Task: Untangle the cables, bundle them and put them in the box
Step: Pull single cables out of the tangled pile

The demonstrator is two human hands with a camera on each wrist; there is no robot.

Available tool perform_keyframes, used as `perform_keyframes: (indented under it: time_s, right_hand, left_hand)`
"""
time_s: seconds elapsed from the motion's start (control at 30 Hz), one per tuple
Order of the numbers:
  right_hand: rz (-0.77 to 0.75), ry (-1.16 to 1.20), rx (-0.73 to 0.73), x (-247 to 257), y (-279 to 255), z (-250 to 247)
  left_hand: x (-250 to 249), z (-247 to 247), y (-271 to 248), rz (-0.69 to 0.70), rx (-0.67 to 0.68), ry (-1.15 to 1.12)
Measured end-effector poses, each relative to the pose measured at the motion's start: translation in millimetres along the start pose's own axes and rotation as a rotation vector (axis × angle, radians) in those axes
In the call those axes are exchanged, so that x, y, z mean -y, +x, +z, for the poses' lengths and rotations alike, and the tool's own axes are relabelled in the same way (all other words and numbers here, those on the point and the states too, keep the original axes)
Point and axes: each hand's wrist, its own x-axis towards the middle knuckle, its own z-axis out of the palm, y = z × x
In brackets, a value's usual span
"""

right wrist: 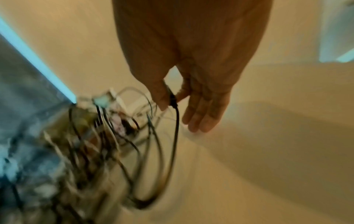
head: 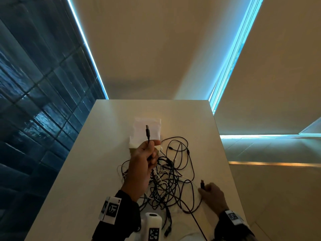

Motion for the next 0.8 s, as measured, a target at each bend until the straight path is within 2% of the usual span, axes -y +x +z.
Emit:
perform_keyframes:
  time_s: [0.1,0.2,0.3,0.37,0.5,0.67,0.73,0.8]
  right_hand:
    - [-0.09,0.591,0.037,60,-10,-13]
    - [-0.286,0.816,0.103,118,-28,-20]
    - [-0.428,1.02,0.276,159,-51,-31]
    - [-0.558,1.026,0.312,176,-67,-37]
    - [-0.737,0.861,0.215,198,-87,-36]
    - [-0.739,0.621,0.253,198,-89,-24]
    - [-0.764,0.617,0.296,191,-89,-18]
    - [-0.787,0.653,0.302,188,-88,-13]
  left_hand:
    - [-9,-4,5,0.017,-0.029,0.014]
    - [-11,-9,3,0.066,-0.072,0.026]
    - [-6,-3,3,0.06,-0.09,0.078]
    - [-4,5,1,0.059,-0.088,0.103]
    - [-3,16,-1,0.084,0.013,0.141]
    - [-17,8,-4,0.164,-0.086,0.101]
    - [-21,6,-5,0.194,-0.133,0.061]
    - [-18,7,-4,0.202,-0.125,0.072]
